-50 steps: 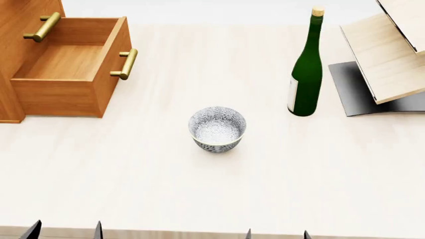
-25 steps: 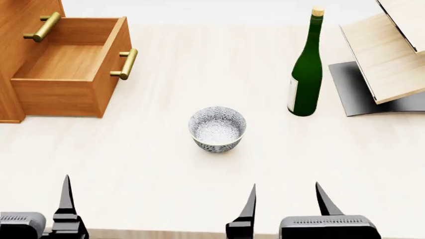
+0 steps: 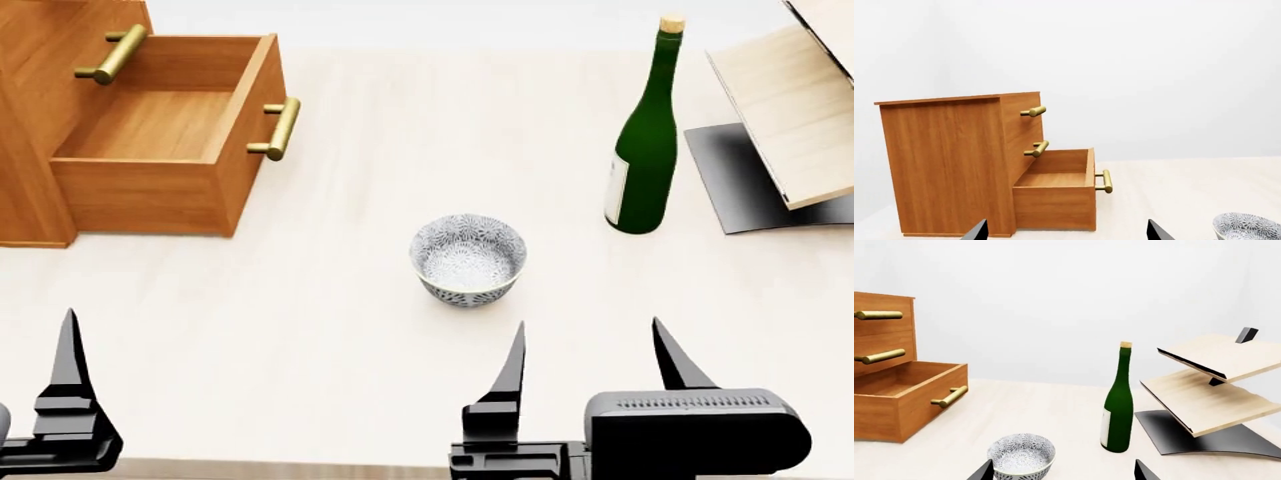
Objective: Close the bottom drawer of the cabinet.
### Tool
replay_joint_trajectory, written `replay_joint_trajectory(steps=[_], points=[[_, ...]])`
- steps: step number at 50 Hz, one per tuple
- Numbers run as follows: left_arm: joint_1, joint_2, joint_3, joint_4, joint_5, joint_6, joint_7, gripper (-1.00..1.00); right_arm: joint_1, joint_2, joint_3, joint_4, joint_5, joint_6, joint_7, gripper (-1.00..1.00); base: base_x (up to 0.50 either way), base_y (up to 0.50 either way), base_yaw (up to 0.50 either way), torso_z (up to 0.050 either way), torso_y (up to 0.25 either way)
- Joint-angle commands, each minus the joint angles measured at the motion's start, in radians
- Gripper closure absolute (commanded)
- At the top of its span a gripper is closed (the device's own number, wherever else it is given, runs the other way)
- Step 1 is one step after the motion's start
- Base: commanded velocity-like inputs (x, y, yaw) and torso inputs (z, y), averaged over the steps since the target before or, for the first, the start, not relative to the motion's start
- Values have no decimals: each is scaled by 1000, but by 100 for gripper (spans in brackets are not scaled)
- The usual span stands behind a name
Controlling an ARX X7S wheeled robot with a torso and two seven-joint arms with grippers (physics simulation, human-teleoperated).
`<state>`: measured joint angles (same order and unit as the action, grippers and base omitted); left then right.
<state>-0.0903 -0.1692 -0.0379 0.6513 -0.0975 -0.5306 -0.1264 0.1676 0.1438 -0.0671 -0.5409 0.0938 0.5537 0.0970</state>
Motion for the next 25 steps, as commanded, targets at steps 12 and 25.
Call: replay_joint_trajectory(steps=[12,25], points=[[4,-26,-2,27,-17,-13,-27,-100,-6,13,-7,2,38,-25,-1,-100,0,500,0,0,0],[4,-37,9,22,-22,-7,-42,-100,-10,21,-8,10,48,-37,6,-100,0,500,0,0,0]])
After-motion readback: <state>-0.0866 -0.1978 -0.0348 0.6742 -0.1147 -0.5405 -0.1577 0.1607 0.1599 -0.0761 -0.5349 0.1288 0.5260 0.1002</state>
